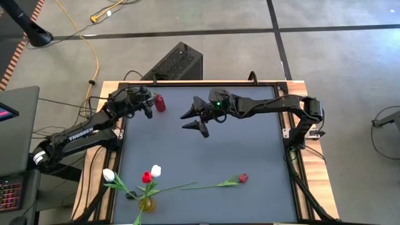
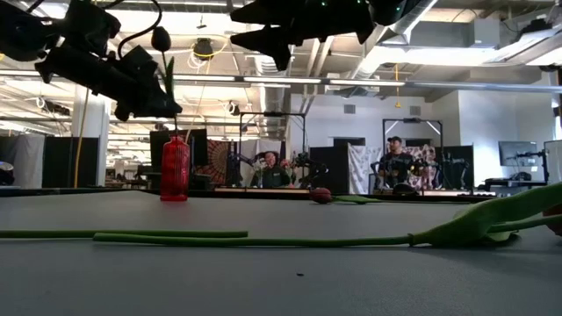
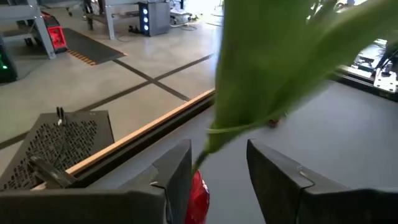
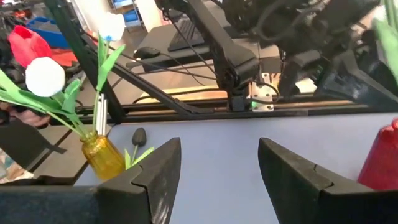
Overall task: Sort flowers into vase by color
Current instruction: Put the top dark red tulip into the red vase
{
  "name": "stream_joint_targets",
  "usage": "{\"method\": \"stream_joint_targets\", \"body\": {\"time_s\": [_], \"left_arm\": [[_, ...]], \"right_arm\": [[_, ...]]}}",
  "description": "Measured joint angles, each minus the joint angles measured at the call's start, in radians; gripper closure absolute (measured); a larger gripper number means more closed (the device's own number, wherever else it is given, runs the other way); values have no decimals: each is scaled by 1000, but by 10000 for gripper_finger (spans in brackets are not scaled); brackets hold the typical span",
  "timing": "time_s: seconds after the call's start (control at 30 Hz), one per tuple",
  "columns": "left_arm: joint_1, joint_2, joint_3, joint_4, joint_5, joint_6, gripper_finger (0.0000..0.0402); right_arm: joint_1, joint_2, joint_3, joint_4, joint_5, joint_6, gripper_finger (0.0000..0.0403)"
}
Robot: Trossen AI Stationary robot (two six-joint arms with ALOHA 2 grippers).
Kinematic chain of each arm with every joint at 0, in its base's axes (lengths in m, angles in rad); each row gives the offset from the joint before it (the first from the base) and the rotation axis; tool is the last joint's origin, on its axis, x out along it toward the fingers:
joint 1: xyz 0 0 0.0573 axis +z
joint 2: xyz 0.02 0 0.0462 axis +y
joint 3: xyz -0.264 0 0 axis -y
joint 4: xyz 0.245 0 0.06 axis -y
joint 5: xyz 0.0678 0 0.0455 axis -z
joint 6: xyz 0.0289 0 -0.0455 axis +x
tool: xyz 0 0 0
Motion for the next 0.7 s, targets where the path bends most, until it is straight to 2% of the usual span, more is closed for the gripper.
{"method": "stream_joint_targets", "body": {"time_s": [0.17,0.33,0.47,0.7], "left_arm": [[0,-55,60,-175,-8,33,256],[-2,-85,140,-305,6,-36,256],[-2,-85,205,-486,3,-107,256],[-7,-85,270,-732,77,-211,256]], "right_arm": [[-1,0,0,-15,0,0,163],[0,0,0,-15,0,0,163],[0,0,0,-22,0,0,163],[-1,-27,0,-183,1,-26,163]]}}
